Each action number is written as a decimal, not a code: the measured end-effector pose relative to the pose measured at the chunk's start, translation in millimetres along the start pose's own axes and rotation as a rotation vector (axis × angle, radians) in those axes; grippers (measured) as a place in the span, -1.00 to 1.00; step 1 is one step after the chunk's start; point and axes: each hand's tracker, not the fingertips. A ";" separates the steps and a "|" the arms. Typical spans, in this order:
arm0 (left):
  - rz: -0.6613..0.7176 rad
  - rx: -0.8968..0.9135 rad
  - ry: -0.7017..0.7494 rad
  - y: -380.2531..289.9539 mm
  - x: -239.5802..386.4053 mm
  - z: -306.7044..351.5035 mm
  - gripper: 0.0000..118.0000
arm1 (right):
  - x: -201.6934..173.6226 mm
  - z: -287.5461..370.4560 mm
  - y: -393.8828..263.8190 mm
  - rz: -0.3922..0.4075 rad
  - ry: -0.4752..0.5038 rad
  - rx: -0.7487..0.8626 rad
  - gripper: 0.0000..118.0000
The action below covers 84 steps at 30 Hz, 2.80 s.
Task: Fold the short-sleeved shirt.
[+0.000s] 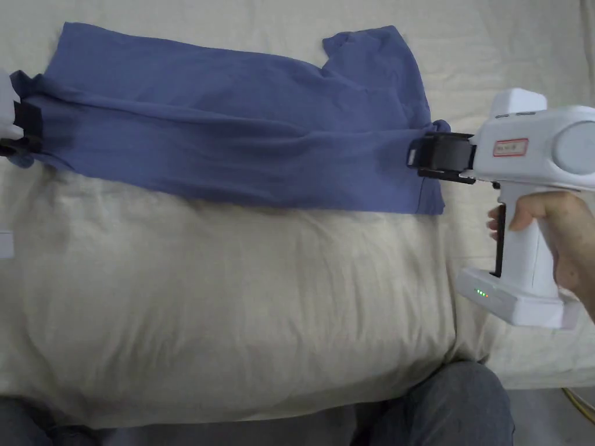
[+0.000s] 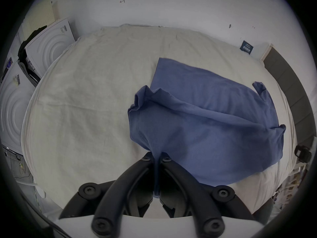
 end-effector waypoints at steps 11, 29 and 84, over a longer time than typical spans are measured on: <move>-0.006 -0.029 0.010 -17.5 11.1 6.6 -0.91 | 4.1 -86.3 -8.9 -0.153 -0.071 -0.193 -0.22; 0.186 -0.018 -0.129 -144.9 -22.0 98.1 -0.91 | 42.1 40.5 -72.8 -0.122 0.075 -0.181 -0.75; -0.032 0.263 0.029 31.6 26.6 52.4 1.00 | -61.3 102.0 -46.3 0.113 -0.010 0.538 -0.98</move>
